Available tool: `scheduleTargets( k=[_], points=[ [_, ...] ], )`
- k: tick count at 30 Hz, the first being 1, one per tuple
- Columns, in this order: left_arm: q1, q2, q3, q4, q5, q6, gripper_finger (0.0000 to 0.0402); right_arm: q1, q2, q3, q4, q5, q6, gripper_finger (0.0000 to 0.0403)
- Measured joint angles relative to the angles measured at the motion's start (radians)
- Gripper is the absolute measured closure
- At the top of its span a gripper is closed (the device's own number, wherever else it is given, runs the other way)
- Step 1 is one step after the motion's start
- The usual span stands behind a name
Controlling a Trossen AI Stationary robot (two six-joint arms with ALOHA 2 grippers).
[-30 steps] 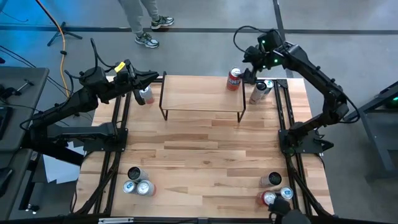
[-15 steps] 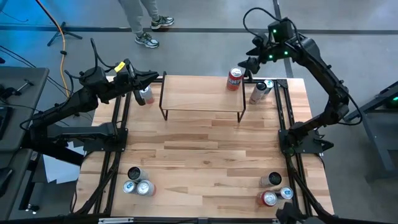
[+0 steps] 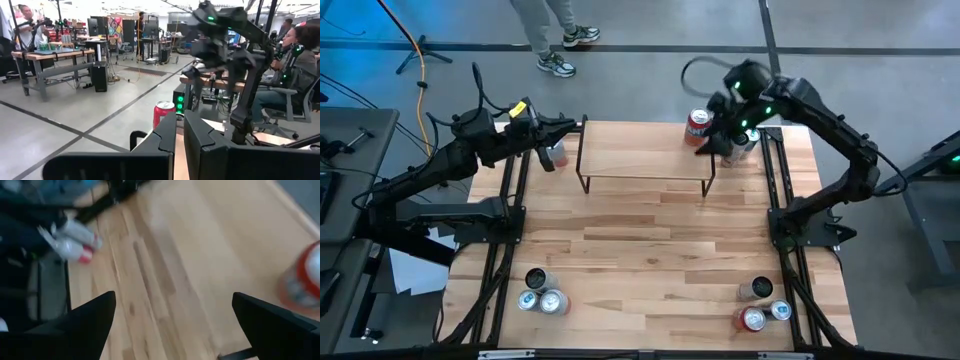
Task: Place canned beverage on shelf
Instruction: Put the top red soda can on the shelf
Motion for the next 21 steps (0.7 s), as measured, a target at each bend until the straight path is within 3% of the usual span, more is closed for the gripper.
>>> scheduleTargets(
  k=[6, 14, 21],
  points=[
    [0.0, 0.0, 0.0, 0.001, 0.0, 0.0, 0.0401, 0.171, 0.009, -0.023, -0.072, 0.305, 0.036, 0.0018],
    [0.0, 0.0, 0.0, 0.001, 0.0, 0.0, 0.0401, 0.255, 0.01, -0.061, -0.096, 0.322, 0.017, 0.0029],
    [0.0, 0.0, 0.0, 0.001, -0.006, 0.001, 0.0402, 0.275, 0.01, -0.06, -0.148, 0.419, -0.074, 0.0124]
  ],
)
